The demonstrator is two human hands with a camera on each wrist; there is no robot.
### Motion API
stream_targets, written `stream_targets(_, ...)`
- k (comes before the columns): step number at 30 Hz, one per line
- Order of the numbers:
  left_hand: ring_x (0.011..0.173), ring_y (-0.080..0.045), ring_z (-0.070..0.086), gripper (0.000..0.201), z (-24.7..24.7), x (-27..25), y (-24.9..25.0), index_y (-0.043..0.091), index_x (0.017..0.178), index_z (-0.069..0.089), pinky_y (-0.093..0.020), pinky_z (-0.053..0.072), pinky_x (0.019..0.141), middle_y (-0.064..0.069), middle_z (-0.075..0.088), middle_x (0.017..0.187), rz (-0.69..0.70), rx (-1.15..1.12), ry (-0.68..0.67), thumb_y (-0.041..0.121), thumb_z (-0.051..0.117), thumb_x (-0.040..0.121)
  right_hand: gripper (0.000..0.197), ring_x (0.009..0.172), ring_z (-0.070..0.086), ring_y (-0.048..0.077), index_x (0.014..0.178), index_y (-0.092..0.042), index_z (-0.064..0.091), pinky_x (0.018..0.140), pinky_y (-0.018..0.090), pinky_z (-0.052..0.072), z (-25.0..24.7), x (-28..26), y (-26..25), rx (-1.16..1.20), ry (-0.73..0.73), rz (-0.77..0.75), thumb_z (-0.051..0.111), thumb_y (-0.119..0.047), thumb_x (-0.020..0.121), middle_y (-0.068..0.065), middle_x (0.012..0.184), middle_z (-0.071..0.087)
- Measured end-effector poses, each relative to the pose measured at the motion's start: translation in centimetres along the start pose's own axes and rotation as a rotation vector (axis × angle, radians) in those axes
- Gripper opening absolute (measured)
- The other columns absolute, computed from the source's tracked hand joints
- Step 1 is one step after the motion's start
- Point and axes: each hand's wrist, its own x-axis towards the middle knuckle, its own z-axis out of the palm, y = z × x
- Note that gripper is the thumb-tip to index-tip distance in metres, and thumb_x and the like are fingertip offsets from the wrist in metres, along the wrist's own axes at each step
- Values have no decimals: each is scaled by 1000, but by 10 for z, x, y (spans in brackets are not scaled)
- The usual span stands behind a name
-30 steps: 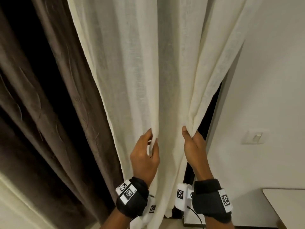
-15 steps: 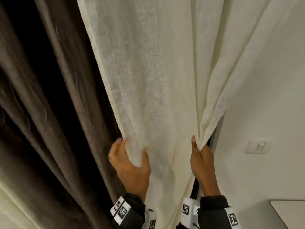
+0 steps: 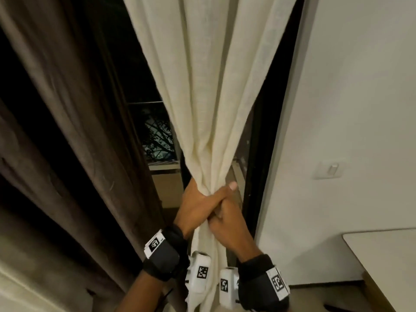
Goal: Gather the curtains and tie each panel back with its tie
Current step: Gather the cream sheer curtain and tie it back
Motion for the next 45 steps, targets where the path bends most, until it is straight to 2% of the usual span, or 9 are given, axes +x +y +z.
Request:
stream_targets(3, 111, 2, 69, 31, 2, 10, -4, 71, 107, 63, -37, 58, 104, 32, 75, 106, -77, 3, 31, 49, 79, 92, 55, 128, 61, 1, 150, -30, 47, 106, 27, 55, -2, -14, 14, 83, -42, 42, 68, -20, 100, -13, 141, 63)
stream_targets(7, 122, -13, 71, 39, 1, 18, -25, 38, 136, 61, -49, 54, 113, 10, 75, 128, -153, -44, -20, 33, 74, 100, 49, 99, 66, 7, 129, -47, 52, 95, 37, 60, -21, -23, 43, 6, -202, 213, 80, -38, 90, -10, 105, 69)
stream_targets(12, 110, 1, 73, 30, 6, 11, -32, 44, 129, 59, -25, 58, 95, 15, 75, 124, -198, -103, -118, 30, 68, 104, 18, 95, 61, 8, 102, -44, 65, 99, 41, 56, -21, -35, 74, -165, -424, 292, 76, -52, 90, -10, 103, 63)
stream_targets(19, 112, 0, 68, 22, 2, 6, -30, 49, 118, 59, -28, 53, 100, 22, 73, 119, -262, -112, -99, 31, 63, 107, 56, 123, 65, 12, 136, -28, 63, 111, 44, 53, -11, -43, 86, -9, -440, 408, 78, -52, 88, -10, 133, 68)
stream_targets(24, 112, 5, 66, 22, 3, 2, -32, 48, 127, 56, -22, 51, 98, 25, 72, 118, -256, -103, -95, 39, 59, 107, 54, 118, 68, 20, 139, -18, 57, 99, 40, 55, -14, -43, 81, 565, -320, 488, 80, -18, 90, 5, 131, 73)
stream_targets(29, 108, 5, 61, 23, -1, 4, -28, 42, 132, 48, -20, 48, 93, 23, 64, 119, -234, -60, -89, 40, 53, 109, 47, 104, 71, 24, 133, -15, 63, 82, 35, 51, -31, -46, 85, 665, -99, 548, 83, -17, 90, 5, 118, 79)
stream_targets(33, 125, -13, 61, 37, 2, 6, -29, 35, 144, 47, -34, 46, 112, 9, 62, 135, -215, 8, -95, 45, 53, 108, 45, 84, 67, 17, 127, -19, 69, 70, 24, 50, -60, -54, 100, 476, -51, 546, 87, -26, 86, -1, 82, 72)
stream_targets(40, 124, -7, 60, 36, 10, 2, -34, 40, 144, 41, -33, 44, 113, 23, 60, 129, -200, -46, -99, 42, 51, 109, 41, 73, 66, 15, 144, -34, 63, 65, 26, 53, -71, -73, 96, 621, -323, 576, 63, -32, 103, 3, 88, 71)
stream_targets(45, 123, 1, 60, 48, 12, -3, -41, 35, 153, 42, -33, 46, 114, 23, 62, 132, -183, -18, -135, 47, 51, 108, 48, 72, 74, 18, 135, -33, 57, 65, 29, 63, -50, -70, 83, 577, -551, 721, 66, -2, 99, 7, 95, 76)
